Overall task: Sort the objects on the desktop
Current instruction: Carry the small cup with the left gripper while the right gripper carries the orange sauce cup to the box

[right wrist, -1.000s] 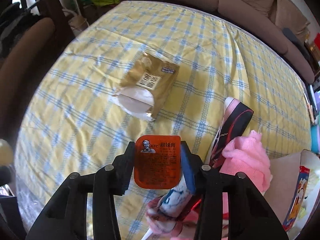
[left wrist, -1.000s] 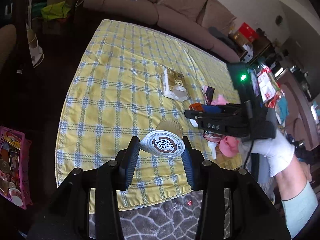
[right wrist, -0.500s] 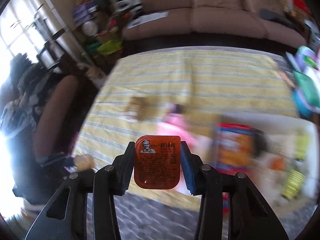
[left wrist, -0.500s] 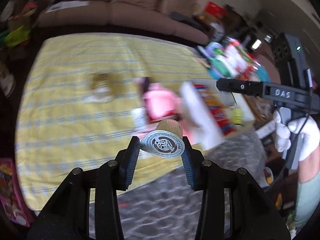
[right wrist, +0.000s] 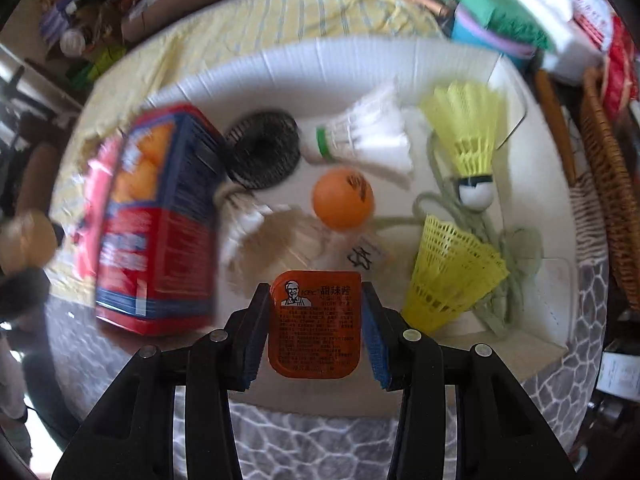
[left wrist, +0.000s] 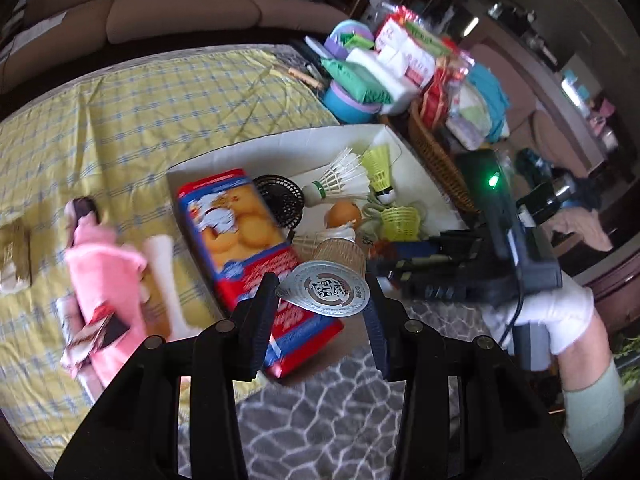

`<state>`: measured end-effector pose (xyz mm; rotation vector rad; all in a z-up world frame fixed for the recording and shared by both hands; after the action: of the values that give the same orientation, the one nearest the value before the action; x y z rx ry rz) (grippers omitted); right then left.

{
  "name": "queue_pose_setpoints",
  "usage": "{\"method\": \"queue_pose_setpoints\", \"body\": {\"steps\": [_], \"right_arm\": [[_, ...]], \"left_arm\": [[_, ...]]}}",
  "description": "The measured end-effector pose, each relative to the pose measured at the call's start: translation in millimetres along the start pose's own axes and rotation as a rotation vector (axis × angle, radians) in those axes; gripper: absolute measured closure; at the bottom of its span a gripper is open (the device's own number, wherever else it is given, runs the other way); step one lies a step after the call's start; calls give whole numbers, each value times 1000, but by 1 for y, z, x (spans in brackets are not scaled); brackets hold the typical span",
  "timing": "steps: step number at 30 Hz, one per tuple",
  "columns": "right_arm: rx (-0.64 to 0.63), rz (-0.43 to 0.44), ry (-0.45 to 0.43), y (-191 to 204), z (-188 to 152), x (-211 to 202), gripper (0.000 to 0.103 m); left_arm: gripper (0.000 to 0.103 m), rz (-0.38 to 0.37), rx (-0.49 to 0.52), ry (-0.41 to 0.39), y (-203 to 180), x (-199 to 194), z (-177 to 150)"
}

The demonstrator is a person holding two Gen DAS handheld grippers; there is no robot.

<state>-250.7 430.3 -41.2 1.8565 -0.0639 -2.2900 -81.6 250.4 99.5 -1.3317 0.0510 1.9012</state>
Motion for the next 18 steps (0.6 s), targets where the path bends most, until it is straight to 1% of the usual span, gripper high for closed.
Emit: {"method": "queue_pose_setpoints", "body": {"steps": [4,6,8,10,11,14,16,18], "right_arm": [[11,2,29,-8,-1,14,58],[51,45,26,-14,-3,10,57],[90,115,-29,-21,-5,-9,57],[117,190,-106,-29,-10,-37,57],[128,211,-147,-33,-12,-50,57],[159,228,-244,-48,-21,-88,52],[183,241,-301,-59,-29,-108,51],[204,245,-337,-71,-34,-121,51]], "left_arm": [[64,31,18,32,-8,23,8],[64,38,28,51,-11,33,9],[64,46,40,64,-15,39,9],[64,52,58,78,-22,46,9],[64,55,70,86,-26,51,10],[64,58,110,115,-41,65,15],[64,56,138,148,-56,80,18],[64,40,154,184,-69,94,19]]}}
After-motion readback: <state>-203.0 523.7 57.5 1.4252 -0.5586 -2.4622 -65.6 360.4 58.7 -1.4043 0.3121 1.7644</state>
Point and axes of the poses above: each gripper's, at about its wrist camera, not at the fingertips, and x roughly the way its jaws point, y to its left, z to its top, the point moved 4 cm from there along x, roughly the way its jaws point
